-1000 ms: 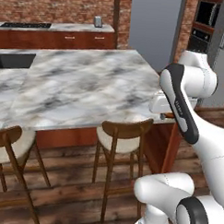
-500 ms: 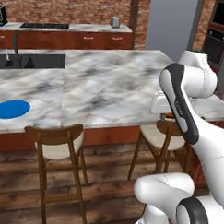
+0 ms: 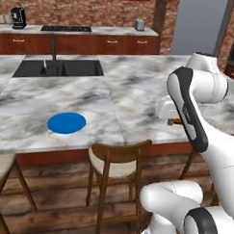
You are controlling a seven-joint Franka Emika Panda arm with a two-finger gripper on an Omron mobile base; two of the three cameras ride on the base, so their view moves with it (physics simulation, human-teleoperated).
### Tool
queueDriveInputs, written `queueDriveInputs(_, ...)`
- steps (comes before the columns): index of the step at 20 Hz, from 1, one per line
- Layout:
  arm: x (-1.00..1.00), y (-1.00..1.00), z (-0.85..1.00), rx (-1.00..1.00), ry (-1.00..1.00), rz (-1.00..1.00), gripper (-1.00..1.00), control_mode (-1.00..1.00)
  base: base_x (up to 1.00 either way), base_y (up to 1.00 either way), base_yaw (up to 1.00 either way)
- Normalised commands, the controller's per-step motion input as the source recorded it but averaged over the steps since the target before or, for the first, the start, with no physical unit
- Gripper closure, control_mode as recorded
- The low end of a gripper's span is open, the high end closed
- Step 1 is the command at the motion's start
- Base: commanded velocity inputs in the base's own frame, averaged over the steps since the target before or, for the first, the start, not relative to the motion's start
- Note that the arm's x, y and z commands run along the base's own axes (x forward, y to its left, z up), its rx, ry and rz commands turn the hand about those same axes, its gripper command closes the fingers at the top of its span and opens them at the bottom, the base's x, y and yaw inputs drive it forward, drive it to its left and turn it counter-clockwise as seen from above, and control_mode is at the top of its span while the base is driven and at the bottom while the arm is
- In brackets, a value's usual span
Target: Take the chicken drumstick from the fridge and place it on the digital scale on the counter by the fridge. Wait a few seconds for a reading, then move it to the plate on the dining counter.
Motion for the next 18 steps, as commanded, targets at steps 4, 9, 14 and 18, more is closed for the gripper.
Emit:
queueDriveInputs(4,0.0,0.0,0.0,0.0,0.0,0.0,1.0,1.0,0.65,1.0,0.0)
queueDriveInputs(9,0.0,0.0,0.0,0.0,0.0,0.0,1.0,1.0,0.44,1.0,0.0)
queueDriveInputs(14,0.0,0.0,0.0,0.0,0.0,0.0,1.0,1.0,0.75,0.97,0.0)
queueDriveInputs(18,0.22,0.15,-0.06,-0.05,-0.02,0.0,1.0,-1.0,0.73,0.55,0.0)
